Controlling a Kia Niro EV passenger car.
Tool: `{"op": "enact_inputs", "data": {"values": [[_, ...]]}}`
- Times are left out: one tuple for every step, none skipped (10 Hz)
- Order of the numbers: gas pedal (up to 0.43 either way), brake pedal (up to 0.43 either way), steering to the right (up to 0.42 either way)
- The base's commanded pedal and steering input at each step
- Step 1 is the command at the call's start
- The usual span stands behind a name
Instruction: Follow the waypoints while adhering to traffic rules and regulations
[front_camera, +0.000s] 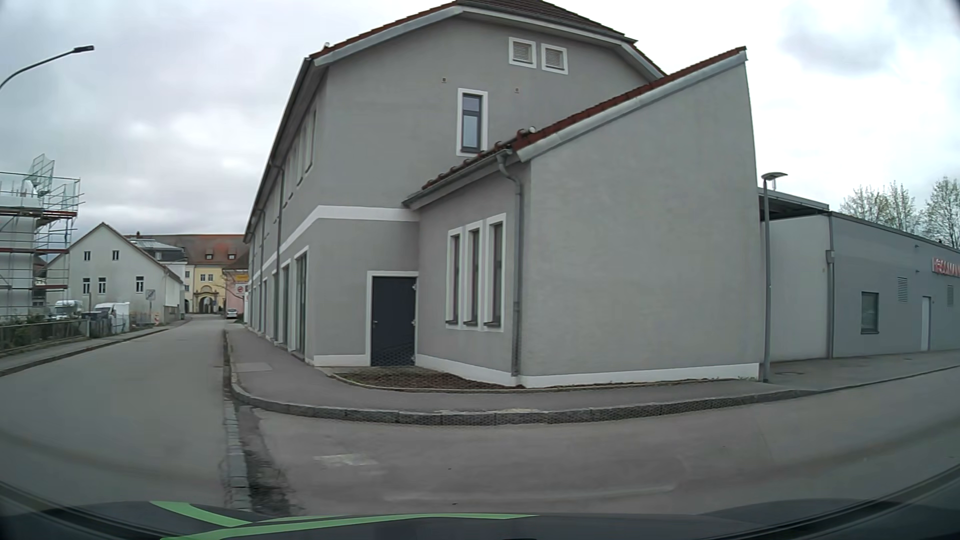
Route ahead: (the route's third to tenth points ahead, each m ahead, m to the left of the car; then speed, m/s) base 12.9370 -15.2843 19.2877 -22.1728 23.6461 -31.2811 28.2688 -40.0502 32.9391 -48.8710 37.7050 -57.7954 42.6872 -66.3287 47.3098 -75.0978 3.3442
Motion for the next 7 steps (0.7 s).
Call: {"op": "enact_inputs", "data": {"values": [[0.000,0.000,0.579],[0.000,0.000,0.578],[0.000,0.000,0.581],[0.000,0.000,0.585],[0.000,0.000,0.590],[0.000,0.000,0.591],[0.000,0.000,0.591]]}}
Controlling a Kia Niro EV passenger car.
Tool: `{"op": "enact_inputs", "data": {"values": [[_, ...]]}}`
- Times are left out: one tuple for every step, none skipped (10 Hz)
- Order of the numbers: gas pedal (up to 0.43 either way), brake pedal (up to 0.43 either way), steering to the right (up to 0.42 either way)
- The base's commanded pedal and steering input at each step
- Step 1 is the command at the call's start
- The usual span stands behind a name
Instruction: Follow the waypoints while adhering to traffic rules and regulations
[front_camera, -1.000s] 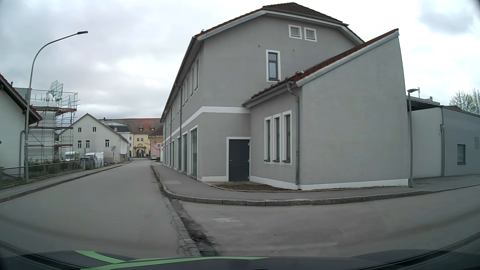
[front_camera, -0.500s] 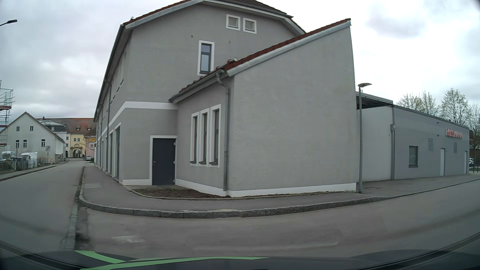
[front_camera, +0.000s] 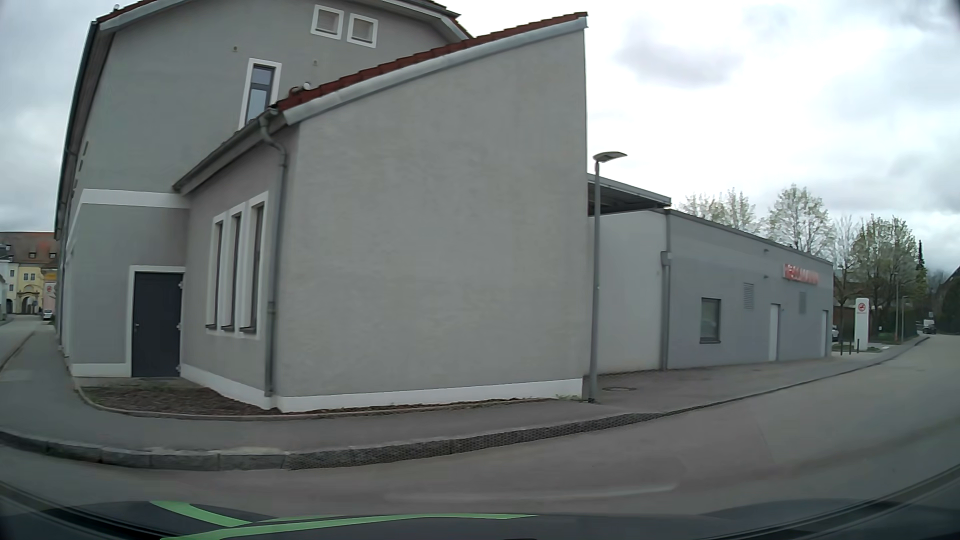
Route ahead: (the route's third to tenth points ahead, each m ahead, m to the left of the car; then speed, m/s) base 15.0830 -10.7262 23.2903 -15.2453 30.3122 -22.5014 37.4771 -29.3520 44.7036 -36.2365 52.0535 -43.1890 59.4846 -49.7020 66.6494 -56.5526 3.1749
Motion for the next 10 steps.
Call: {"op": "enact_inputs", "data": {"values": [[0.000,0.000,0.591],[0.000,0.000,0.590],[0.000,0.000,0.587],[0.000,0.000,0.587],[0.000,0.000,0.587],[0.000,0.000,0.587],[0.000,0.000,0.587],[0.000,0.000,0.587],[0.000,0.000,0.588],[0.000,0.000,0.588]]}}
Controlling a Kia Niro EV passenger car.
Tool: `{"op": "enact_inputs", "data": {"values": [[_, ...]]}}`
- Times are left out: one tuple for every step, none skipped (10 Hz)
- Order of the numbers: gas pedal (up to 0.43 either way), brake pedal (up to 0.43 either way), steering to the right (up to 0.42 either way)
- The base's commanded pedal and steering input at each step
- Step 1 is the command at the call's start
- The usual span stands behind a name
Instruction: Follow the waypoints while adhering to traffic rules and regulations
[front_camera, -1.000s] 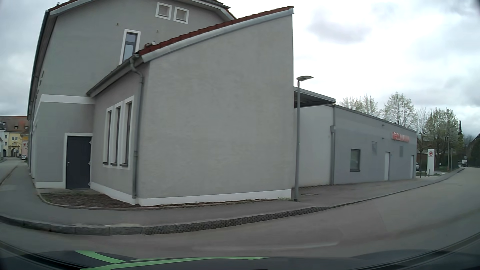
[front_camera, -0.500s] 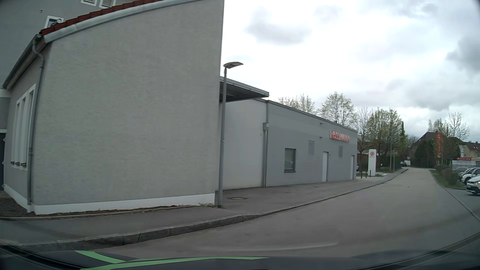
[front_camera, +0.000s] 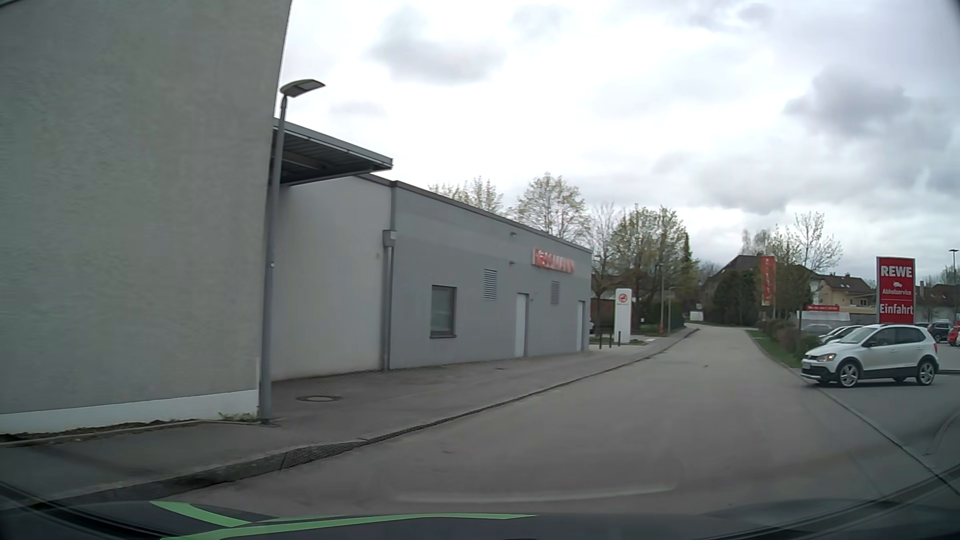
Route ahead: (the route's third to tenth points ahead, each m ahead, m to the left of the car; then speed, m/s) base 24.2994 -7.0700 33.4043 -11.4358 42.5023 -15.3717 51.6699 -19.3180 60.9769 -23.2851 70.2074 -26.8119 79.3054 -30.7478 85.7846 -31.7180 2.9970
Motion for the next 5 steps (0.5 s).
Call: {"op": "enact_inputs", "data": {"values": [[0.000,0.000,0.587],[0.000,0.000,0.585],[0.000,0.000,0.579],[0.000,0.006,0.566],[0.000,0.085,0.546]]}}
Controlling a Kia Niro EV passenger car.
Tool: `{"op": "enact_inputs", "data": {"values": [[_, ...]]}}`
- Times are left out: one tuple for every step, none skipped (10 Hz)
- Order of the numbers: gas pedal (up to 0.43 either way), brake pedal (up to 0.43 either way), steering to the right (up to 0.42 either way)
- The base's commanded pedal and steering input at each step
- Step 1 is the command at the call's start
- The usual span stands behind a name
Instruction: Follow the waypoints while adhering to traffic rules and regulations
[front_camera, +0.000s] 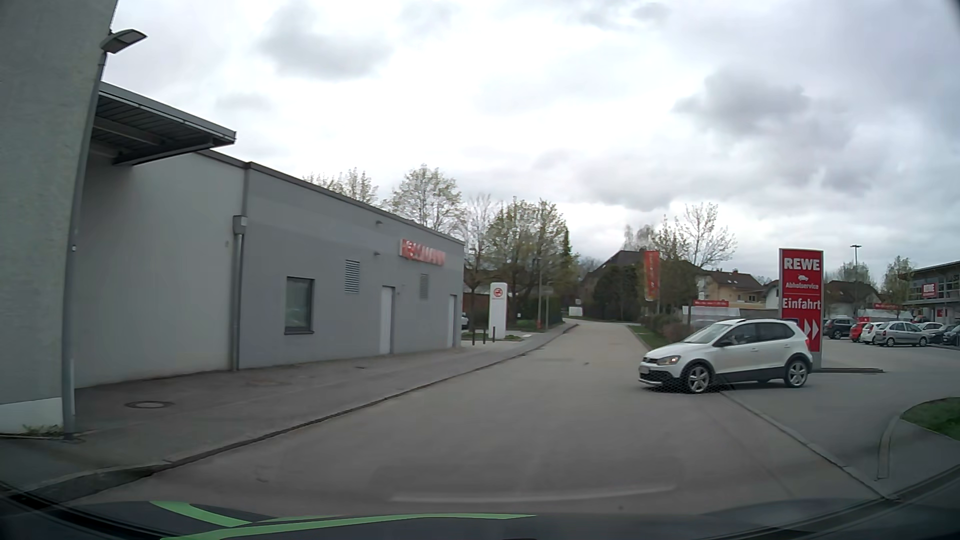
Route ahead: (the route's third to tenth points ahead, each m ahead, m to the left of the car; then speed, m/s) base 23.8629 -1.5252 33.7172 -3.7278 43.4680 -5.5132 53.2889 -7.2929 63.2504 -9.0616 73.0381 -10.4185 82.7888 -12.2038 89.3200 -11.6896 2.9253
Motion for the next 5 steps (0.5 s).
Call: {"op": "enact_inputs", "data": {"values": [[0.000,0.128,0.524],[0.000,0.152,0.495],[0.000,0.177,0.458],[0.000,0.195,0.425],[0.000,0.207,0.387]]}}
